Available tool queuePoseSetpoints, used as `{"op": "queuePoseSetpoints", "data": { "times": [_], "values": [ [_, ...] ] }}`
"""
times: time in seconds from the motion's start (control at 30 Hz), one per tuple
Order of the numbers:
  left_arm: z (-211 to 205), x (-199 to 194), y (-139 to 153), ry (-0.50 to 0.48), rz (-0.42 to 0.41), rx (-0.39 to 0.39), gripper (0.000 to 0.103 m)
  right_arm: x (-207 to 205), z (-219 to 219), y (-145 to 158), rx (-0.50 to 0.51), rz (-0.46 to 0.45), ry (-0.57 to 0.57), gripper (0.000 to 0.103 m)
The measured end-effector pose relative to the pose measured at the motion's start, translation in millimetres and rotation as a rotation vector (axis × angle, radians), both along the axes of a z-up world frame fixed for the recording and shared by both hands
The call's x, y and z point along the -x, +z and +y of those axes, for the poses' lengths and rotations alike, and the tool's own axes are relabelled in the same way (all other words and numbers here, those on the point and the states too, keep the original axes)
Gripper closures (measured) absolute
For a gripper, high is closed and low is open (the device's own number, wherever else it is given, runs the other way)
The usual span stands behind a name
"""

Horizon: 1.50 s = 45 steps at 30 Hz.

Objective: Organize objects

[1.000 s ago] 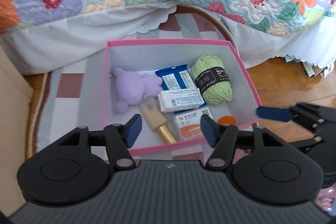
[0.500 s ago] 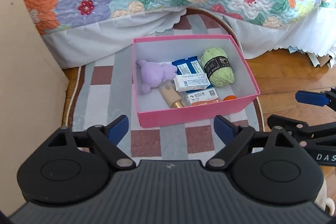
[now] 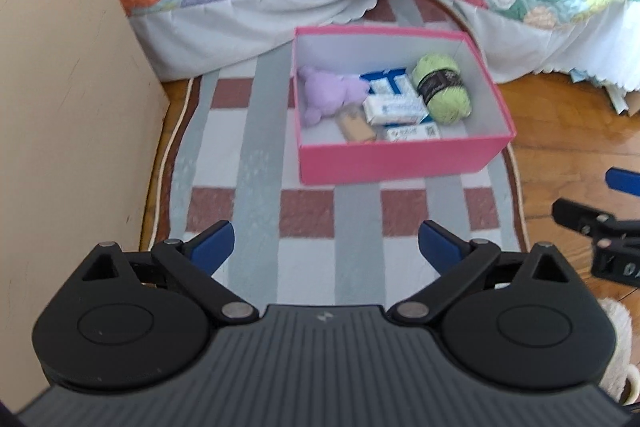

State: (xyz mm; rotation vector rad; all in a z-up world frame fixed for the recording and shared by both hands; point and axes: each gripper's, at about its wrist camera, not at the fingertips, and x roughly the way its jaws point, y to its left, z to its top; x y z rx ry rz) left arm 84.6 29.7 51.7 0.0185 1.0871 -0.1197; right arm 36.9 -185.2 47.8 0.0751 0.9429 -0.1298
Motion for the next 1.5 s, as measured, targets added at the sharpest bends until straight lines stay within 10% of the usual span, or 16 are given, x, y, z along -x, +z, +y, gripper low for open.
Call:
{"op": "queuePoseSetpoints", "data": {
  "times": [1.5],
  "values": [
    [-4, 18, -12, 0.013, 0.072, -0.011, 0.003, 23, -11, -4, -0.026, 0.061, -0.126, 0.017]
  ]
}}
